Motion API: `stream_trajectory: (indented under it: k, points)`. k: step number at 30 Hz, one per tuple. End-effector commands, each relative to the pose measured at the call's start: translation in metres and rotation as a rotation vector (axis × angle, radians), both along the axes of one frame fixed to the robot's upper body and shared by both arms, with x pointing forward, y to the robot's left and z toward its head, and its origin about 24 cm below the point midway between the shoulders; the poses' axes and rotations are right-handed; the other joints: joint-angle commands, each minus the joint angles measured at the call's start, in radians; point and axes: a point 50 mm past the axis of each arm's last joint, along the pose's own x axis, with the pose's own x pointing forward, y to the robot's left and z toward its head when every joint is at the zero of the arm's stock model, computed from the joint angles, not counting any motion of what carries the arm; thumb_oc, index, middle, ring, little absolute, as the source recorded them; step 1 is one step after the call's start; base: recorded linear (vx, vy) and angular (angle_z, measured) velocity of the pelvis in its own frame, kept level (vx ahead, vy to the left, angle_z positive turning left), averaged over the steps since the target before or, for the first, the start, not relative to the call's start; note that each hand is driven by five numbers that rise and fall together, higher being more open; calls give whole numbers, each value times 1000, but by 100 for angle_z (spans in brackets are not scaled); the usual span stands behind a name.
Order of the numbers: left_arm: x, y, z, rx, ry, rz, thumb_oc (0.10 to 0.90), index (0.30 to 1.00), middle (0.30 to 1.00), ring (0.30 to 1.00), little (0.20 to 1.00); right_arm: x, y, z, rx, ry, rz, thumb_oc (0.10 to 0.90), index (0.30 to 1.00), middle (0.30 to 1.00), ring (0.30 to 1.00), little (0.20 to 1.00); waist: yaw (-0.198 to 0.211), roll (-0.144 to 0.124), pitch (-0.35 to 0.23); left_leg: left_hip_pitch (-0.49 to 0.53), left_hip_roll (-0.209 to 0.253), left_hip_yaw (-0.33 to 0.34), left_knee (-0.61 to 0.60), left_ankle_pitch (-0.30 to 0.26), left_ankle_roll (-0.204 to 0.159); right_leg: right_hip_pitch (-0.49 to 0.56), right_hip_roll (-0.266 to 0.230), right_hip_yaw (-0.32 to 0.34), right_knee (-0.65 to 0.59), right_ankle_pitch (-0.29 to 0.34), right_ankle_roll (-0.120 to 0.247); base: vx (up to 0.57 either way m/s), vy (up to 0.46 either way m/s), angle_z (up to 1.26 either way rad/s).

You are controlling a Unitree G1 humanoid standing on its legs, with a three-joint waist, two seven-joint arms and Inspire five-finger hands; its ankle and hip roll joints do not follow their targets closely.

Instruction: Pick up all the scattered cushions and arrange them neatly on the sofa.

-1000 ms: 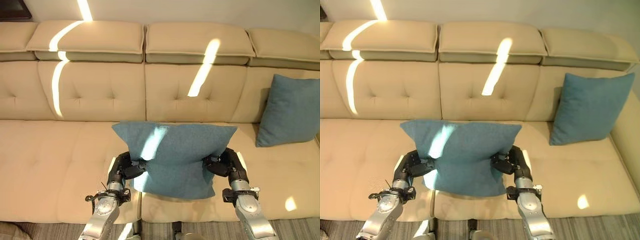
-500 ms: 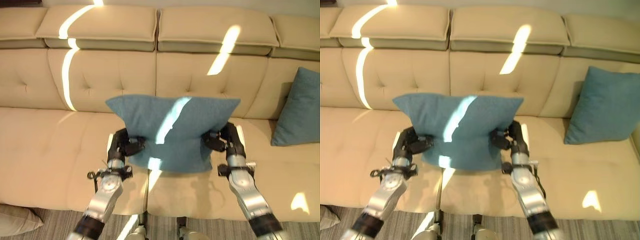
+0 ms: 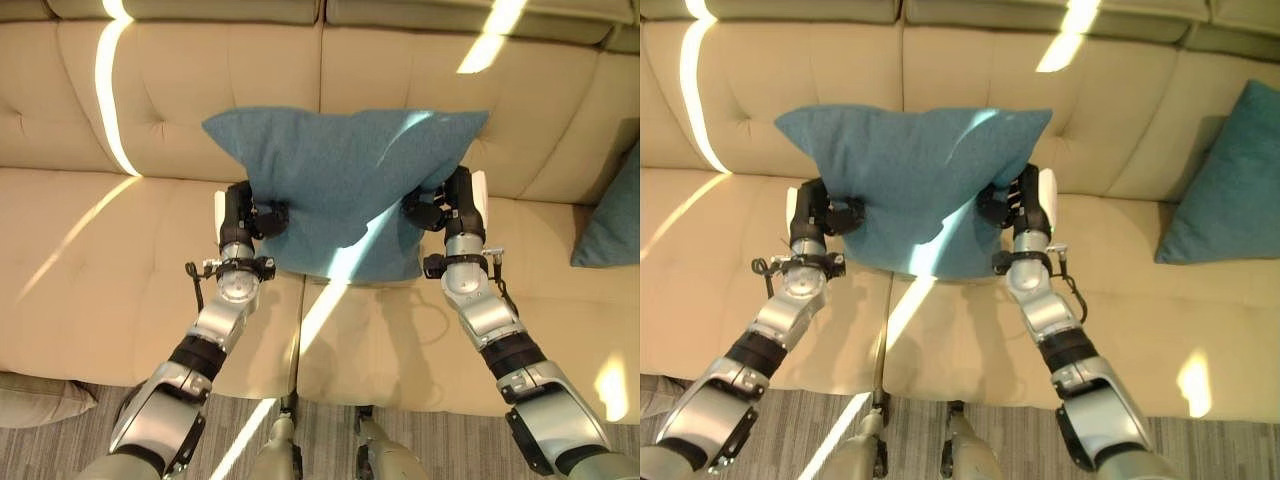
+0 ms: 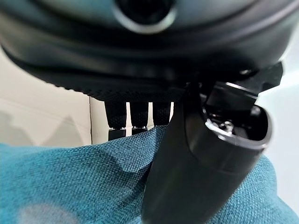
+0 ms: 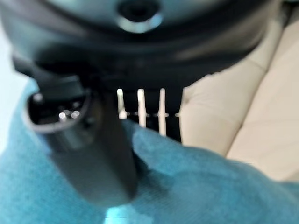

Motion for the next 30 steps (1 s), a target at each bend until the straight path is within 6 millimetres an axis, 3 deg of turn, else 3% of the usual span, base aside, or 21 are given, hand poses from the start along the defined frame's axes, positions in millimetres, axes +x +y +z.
stream_trajectory:
  k: [1,10,11,12,13,14,19,24,28,29,30]
  points:
    - [3,-28,137,127,-531,-96,400,300,300,300,300,-3,43,123,-12,-467,130,400,300,300,300,300,3,-60,-12,45,-50,67,61,-155,-3,-11,-39,71,53,-78,91,-17,4,-3]
    - [10,-25,164,177,-559,-51,400,300,300,300,300,2,53,155,-65,-518,103,400,300,300,300,300,10,-46,4,13,-57,62,64,-153,-4,-55,-40,77,63,-77,95,0,-4,7]
    - [12,-24,165,169,-553,-56,400,300,300,300,300,5,49,156,-99,-500,83,497,446,446,446,446,11,-45,5,12,-59,61,61,-151,-4,-59,-39,77,62,-77,96,-16,-6,21]
    - [12,-23,164,168,-545,-59,563,545,545,545,545,7,46,155,-115,-485,71,706,759,759,759,759,11,-44,5,12,-60,61,59,-150,-5,-59,-39,77,61,-76,96,-13,-17,-12]
    - [13,-23,162,169,-534,-65,755,832,832,832,832,8,44,156,-130,-473,61,800,900,900,900,900,12,-45,6,13,-60,61,58,-150,-5,-57,-39,76,60,-76,96,-9,-12,-23]
    - [13,-21,161,166,-529,-63,800,900,900,900,900,10,41,153,-133,-457,51,800,900,900,900,900,11,-45,6,15,-60,61,57,-150,-6,-55,-39,75,58,-76,96,-17,-9,-29]
    - [15,-13,148,157,-481,-58,800,900,900,900,900,14,23,133,-155,-366,15,800,900,900,900,900,9,-50,6,38,-59,62,48,-151,-7,-34,-36,73,44,-71,97,7,-7,22]
    - [12,13,127,148,-428,-15,800,900,900,900,900,12,-9,103,-155,-276,-38,800,900,900,900,900,4,-58,-6,65,-57,68,30,-147,-7,-8,-35,75,21,-61,98,3,-5,-11]
    - [-4,63,85,117,-328,64,800,900,900,900,900,-10,-70,45,-135,-117,-145,800,900,900,900,900,-1,-61,-28,111,-51,71,11,-151,-6,31,-30,71,11,-67,98,39,2,-8]
    - [-15,81,67,106,-290,93,800,900,900,900,900,-25,-93,20,-118,-55,-191,800,900,900,900,900,-4,-63,-40,132,-50,70,5,-156,-5,52,-29,69,7,-71,98,56,-1,-7]
    - [-19,87,59,103,-272,104,800,900,900,900,900,-30,-100,12,-110,-33,-208,800,900,900,900,900,-5,-64,-41,139,-49,70,4,-157,-5,58,-29,68,6,-72,98,52,-18,-11]
